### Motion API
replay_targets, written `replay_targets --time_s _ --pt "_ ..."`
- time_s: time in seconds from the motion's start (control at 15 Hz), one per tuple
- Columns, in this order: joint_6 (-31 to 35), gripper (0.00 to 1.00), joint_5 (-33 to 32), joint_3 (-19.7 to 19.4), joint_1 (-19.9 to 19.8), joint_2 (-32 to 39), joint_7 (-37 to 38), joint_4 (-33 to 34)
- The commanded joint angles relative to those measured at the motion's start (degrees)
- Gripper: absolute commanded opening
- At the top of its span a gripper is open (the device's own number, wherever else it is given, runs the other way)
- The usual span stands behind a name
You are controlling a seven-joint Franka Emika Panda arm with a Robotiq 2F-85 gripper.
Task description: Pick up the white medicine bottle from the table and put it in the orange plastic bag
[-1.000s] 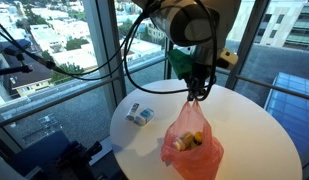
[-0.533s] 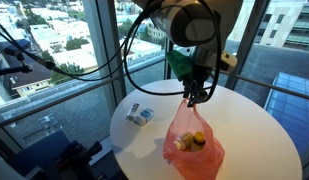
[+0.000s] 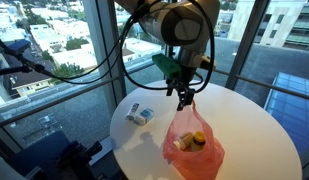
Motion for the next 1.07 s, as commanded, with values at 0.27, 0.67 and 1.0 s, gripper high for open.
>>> replay_targets --time_s 0.27,0.67,1.0 --pt "1.99 1.00 -12.21 2.82 4.75 -6.31 -1.74 -6.33" --pt "2.00 1.00 -14.53 5.15 6.45 -13.75 -3.16 -11.03" --pt "1.30 1.00 -13.77 6.04 6.45 -18.42 -3.56 -12.79"
